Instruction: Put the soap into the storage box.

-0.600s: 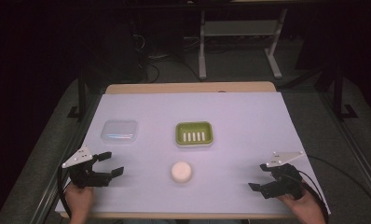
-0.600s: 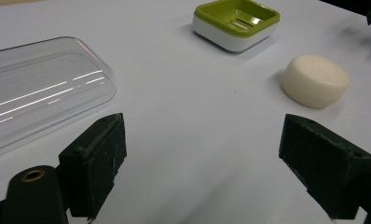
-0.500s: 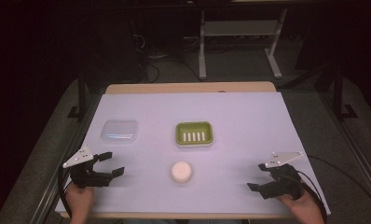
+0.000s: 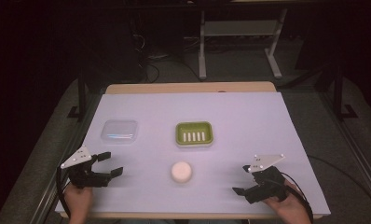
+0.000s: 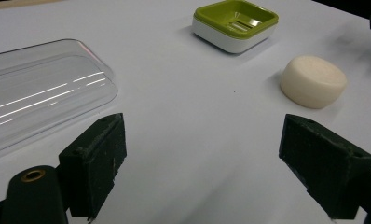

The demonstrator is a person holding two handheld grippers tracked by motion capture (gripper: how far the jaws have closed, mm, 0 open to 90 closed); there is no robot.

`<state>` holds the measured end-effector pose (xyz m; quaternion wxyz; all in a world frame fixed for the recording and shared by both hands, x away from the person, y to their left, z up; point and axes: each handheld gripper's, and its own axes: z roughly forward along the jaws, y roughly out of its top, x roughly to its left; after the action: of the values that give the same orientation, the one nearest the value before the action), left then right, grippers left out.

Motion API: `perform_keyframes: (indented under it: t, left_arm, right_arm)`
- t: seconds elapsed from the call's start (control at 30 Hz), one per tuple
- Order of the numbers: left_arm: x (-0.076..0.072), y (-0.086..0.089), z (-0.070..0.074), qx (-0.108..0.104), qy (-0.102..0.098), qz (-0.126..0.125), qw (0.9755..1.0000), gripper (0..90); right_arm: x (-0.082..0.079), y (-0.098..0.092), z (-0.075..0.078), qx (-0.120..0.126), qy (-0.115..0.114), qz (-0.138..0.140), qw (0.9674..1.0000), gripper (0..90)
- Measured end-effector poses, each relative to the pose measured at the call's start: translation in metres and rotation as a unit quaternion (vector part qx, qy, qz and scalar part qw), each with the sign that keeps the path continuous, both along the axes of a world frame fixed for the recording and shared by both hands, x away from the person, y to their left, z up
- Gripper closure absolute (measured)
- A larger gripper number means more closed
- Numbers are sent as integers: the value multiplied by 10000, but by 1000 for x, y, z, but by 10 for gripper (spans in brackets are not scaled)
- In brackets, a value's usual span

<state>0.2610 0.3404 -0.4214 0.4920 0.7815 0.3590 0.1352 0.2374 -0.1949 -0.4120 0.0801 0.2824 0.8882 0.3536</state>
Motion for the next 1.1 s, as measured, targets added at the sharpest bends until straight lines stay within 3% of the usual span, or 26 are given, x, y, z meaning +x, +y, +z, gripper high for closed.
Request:
perform_keyframes:
  t: [0.37,0.67,1.1]
  left_arm:
    - [-1,0,0,8,16,29,10000,145]
    - [-1,0,0,6,3,35,10000,145]
    - [-2,1,0,2,2,34,10000,145]
  right_arm:
    - [4,10,4,29,35,151,9999,169]
    - [15,31,13,-217,68,413,9989,156]
    - [27,50,18,-314,67,659,9973,148]
